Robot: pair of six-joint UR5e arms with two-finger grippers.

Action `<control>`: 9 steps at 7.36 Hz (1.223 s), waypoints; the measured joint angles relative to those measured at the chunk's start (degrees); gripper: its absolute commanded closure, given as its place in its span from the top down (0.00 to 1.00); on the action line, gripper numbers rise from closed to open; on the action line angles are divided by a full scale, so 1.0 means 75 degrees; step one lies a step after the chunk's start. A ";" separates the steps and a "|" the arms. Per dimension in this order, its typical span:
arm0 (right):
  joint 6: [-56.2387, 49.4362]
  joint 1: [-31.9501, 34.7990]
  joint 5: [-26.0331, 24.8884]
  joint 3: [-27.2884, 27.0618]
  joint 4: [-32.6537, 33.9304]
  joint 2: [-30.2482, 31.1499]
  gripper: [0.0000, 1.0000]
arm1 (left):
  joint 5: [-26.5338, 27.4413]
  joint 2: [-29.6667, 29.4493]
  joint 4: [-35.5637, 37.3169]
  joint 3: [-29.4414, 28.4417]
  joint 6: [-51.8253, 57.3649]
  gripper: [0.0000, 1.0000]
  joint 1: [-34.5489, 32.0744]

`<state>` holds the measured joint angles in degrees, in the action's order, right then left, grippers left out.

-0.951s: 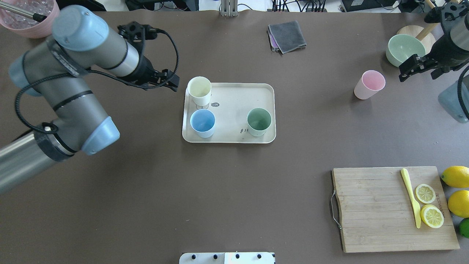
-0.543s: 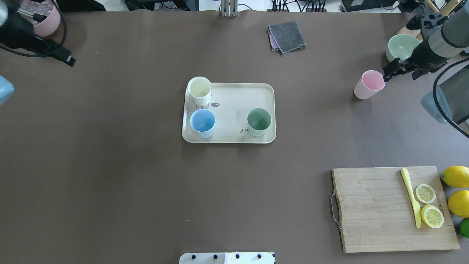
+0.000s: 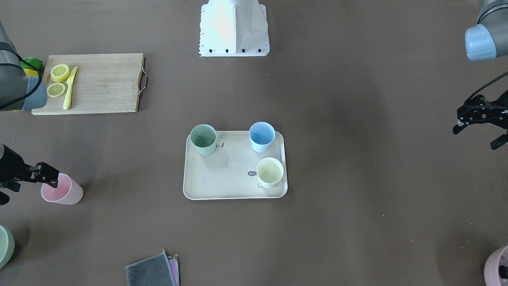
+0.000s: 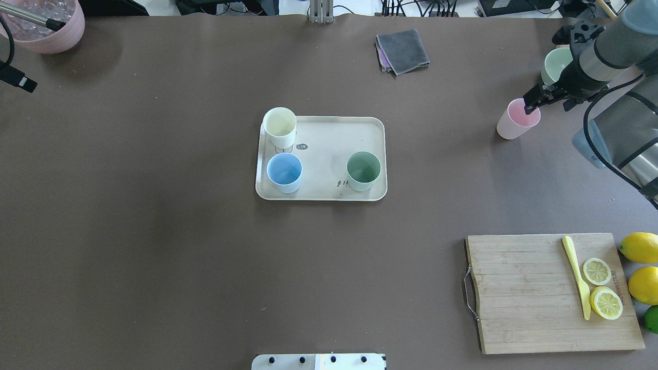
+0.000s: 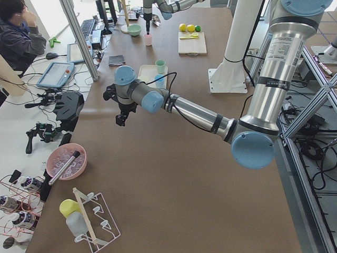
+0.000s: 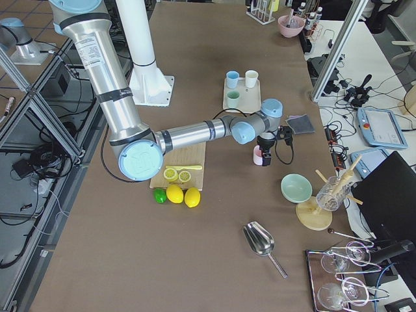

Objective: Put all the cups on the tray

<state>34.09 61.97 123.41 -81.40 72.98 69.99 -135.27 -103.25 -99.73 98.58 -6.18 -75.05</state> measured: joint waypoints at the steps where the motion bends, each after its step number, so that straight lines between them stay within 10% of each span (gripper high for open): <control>1: 0.0162 -0.0154 -0.0133 0.0105 -0.0161 0.0004 0.13 | -0.0007 0.0005 -0.0012 -0.0004 0.0012 0.99 -0.0007; 2: 0.0312 -0.0286 -0.0204 0.0152 -0.0268 0.0015 0.00 | -0.0009 0.0007 -0.0020 -0.0013 0.0002 0.99 -0.0008; 9: 0.1974 -0.0680 -0.0184 0.0023 -0.0291 -0.0838 0.00 | 0.0010 -0.0056 -0.0007 -0.0282 -0.0025 0.99 0.0012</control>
<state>48.89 56.87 122.03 -81.23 70.80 63.70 -135.20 -103.67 -99.78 96.46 -6.37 -74.96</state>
